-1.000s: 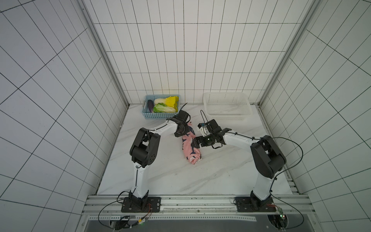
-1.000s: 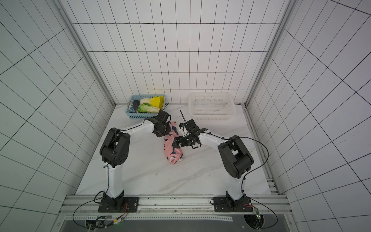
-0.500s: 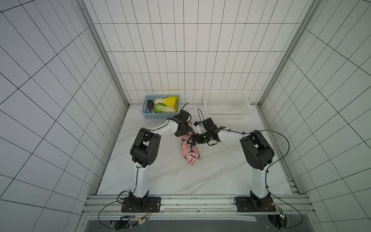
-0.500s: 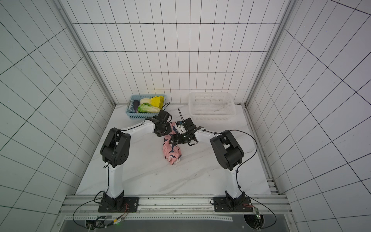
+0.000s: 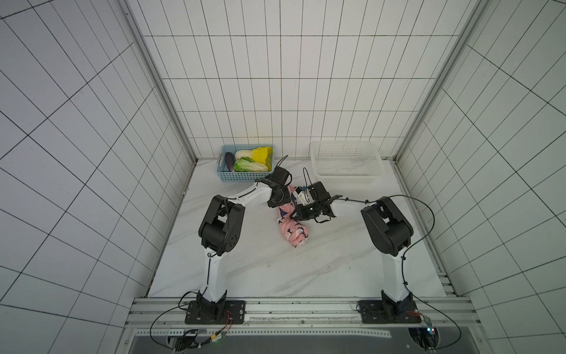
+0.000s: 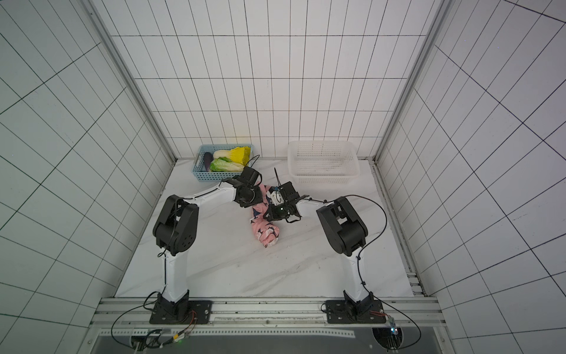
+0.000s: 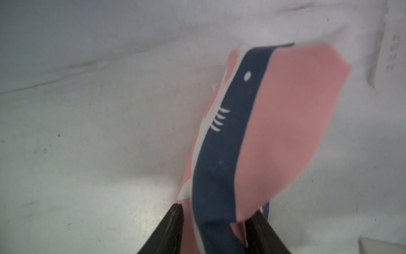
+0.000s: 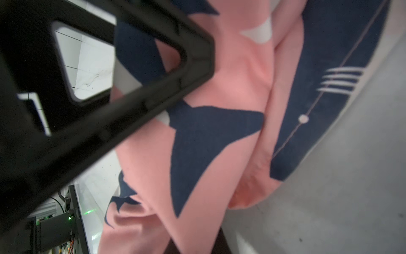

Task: Roll up the shorts
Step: Pick up the shorts at the center of the board, then place the shorts in the bin.

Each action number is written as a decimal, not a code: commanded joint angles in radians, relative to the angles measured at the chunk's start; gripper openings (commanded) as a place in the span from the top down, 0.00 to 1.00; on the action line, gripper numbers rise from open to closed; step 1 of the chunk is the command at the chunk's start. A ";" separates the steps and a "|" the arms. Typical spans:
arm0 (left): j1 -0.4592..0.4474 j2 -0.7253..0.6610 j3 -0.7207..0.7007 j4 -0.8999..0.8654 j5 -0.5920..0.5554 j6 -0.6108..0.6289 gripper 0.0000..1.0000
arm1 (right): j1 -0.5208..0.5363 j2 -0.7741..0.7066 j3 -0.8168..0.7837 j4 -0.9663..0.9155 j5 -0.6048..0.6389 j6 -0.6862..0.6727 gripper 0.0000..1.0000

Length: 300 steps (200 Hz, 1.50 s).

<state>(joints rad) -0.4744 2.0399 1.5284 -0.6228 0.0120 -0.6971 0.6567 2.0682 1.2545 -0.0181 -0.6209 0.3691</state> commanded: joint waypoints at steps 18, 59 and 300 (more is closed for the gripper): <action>0.102 -0.241 -0.113 0.004 -0.060 -0.020 0.50 | -0.024 -0.049 -0.092 0.059 -0.048 0.036 1.00; 0.196 -0.478 -0.306 0.005 -0.091 -0.062 0.49 | -0.025 -0.173 -0.169 0.137 -0.063 0.042 1.00; 0.209 -0.857 -0.578 -0.053 0.058 -0.110 0.49 | -0.442 0.015 0.409 0.431 0.530 0.467 1.00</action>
<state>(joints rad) -0.2672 1.2213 0.9752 -0.6727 0.0380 -0.8017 0.2440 1.9991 1.5791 0.3141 -0.1497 0.7437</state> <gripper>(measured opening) 0.511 0.096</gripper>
